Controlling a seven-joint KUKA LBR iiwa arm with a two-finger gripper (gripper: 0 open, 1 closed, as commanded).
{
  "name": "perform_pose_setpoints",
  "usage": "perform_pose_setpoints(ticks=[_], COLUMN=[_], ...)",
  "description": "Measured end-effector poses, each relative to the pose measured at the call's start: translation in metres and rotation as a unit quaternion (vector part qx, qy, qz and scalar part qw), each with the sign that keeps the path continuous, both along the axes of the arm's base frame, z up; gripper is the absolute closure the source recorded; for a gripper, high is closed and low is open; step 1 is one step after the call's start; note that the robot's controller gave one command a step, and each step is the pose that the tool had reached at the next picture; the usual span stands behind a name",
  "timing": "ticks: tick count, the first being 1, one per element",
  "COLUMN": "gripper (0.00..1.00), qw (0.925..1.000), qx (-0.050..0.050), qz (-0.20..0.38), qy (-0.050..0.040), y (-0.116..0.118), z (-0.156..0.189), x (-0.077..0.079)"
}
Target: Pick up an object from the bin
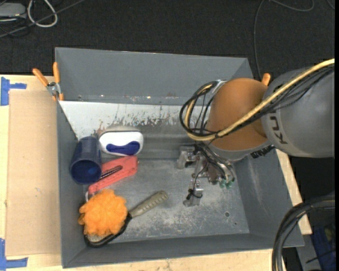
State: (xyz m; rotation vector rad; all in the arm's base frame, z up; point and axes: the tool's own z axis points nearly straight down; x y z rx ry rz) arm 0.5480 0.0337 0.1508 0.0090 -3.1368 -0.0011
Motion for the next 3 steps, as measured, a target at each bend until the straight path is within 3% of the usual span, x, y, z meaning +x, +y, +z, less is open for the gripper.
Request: perform_pose_setpoints(ticks=[1, 2, 3], gripper=[0.0, 0.0, 0.0], qw=[0.996, 0.9963, 0.9958], qx=[0.0, 0.0, -0.001], qz=[0.089, 0.086, 0.092], qy=[-0.0032, -0.0005, -0.001], y=[0.017, 0.029, 0.049], z=[-0.022, -0.032, -0.046], x=[0.044, 0.025, 0.025])
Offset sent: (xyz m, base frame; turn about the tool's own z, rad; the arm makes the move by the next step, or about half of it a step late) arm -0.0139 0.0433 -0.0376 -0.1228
